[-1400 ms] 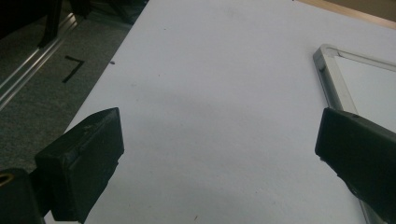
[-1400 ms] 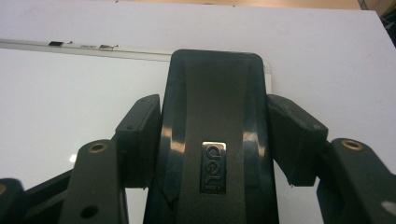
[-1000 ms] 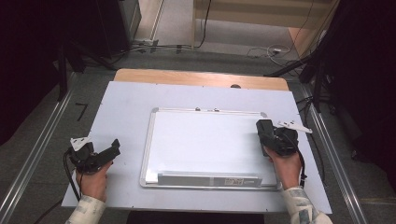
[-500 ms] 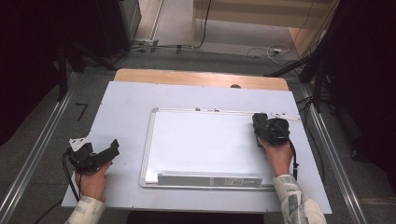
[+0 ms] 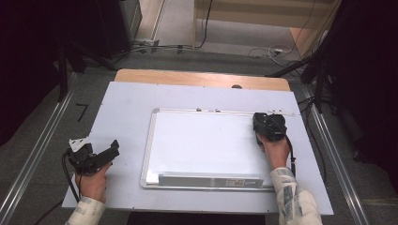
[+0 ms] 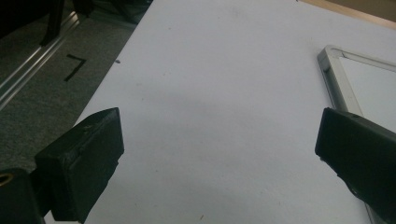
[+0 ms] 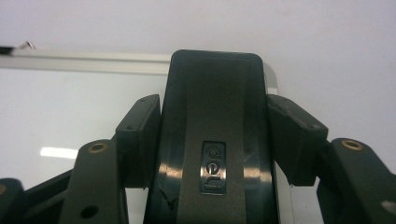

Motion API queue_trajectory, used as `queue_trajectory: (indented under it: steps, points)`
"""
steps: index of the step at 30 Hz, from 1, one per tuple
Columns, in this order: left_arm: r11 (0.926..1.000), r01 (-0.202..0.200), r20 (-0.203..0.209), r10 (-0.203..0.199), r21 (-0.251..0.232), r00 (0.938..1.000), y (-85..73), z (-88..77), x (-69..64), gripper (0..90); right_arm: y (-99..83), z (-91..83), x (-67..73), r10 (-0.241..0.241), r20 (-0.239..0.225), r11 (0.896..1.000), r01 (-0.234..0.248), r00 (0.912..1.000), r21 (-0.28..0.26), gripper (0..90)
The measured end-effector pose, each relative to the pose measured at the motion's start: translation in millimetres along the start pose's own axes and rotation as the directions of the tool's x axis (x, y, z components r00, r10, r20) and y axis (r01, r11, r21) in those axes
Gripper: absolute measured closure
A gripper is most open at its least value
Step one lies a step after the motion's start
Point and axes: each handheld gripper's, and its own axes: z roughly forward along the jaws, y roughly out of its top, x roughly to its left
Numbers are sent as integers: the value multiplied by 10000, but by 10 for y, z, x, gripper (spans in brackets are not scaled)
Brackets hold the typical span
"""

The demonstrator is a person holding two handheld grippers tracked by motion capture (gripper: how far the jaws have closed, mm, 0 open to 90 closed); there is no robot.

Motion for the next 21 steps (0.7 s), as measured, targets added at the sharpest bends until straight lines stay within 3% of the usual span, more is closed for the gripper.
queue_trajectory:
  steps: [4, 9, 21]
  points:
    - [10000, -8, -18, 8, 11, 10000, -1, 3, 2, 11, -2, 17, -1, -31, 2, 10000, 31, 10000, -80, 372]
    - [10000, -52, 0, 52, 31, 10000, -2, 2, -2, 11, -10, 23, -20, 269, -239, 9996, -265, 9994, 135, 318]
    - [10000, -26, 28, 26, -14, 10000, -2, -11, 5, 11, -31, -202, -62, 184, -552, 9985, -212, 9983, -505, 199]
